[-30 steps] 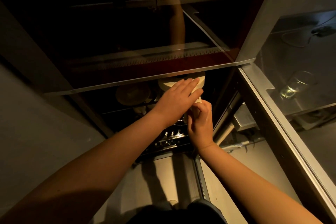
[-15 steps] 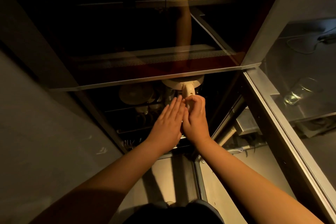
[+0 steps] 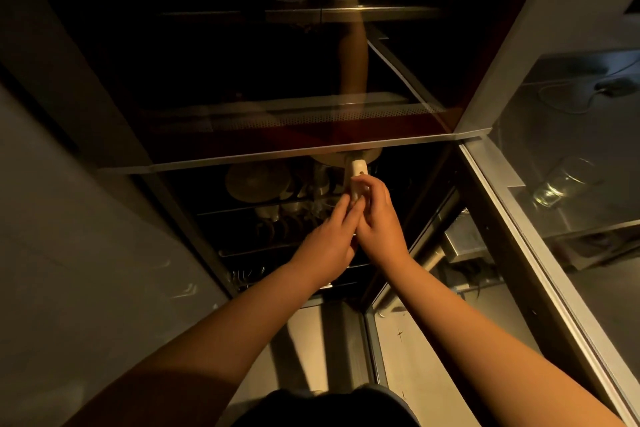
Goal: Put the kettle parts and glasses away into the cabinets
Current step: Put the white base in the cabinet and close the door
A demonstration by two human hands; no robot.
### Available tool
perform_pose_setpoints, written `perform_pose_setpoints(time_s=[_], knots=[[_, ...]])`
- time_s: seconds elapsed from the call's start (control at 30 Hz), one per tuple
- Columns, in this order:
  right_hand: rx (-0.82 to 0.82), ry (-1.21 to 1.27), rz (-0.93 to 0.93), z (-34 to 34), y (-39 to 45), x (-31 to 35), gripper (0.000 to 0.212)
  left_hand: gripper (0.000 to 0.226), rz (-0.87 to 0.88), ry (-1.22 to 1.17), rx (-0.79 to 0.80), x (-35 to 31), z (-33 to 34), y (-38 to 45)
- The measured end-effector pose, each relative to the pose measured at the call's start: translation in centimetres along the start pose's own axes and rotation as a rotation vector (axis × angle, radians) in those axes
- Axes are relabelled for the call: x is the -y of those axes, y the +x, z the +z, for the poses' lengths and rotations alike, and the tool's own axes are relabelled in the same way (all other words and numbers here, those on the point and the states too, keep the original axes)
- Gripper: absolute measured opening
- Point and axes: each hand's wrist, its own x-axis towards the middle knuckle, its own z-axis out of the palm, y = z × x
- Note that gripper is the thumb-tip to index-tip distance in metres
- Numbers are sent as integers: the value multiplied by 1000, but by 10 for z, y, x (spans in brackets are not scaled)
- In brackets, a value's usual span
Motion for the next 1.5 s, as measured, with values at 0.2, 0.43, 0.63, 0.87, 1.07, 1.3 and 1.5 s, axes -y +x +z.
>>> perform_pose_setpoints(time_s=[0.2, 0.43, 0.63, 0.87, 1.07, 1.3, 1.5], knots=[[-30, 28, 73, 3, -1, -2, 49, 76, 14, -7, -43, -1, 3, 8], [-70, -80, 23, 5, -16, -10, 56, 68, 80, 38, -94, 3, 3, 9], [5, -233, -47, -1, -34, -31, 72, 78, 91, -4, -144, 7, 3, 22], [200, -366, -109, 1, -35, -38, 82, 78, 54, -29, -145, 11, -2, 33], [321, -491, -80, 1, -29, -39, 101, 78, 40, -45, -113, 13, -7, 36], [441, -608, -85, -1, -29, -41, 108, 88, 16, 48, -67, 22, 0, 34], [453, -524, -112, -4, -20, -48, 105, 91, 8, 168, 21, 22, 13, 22]])
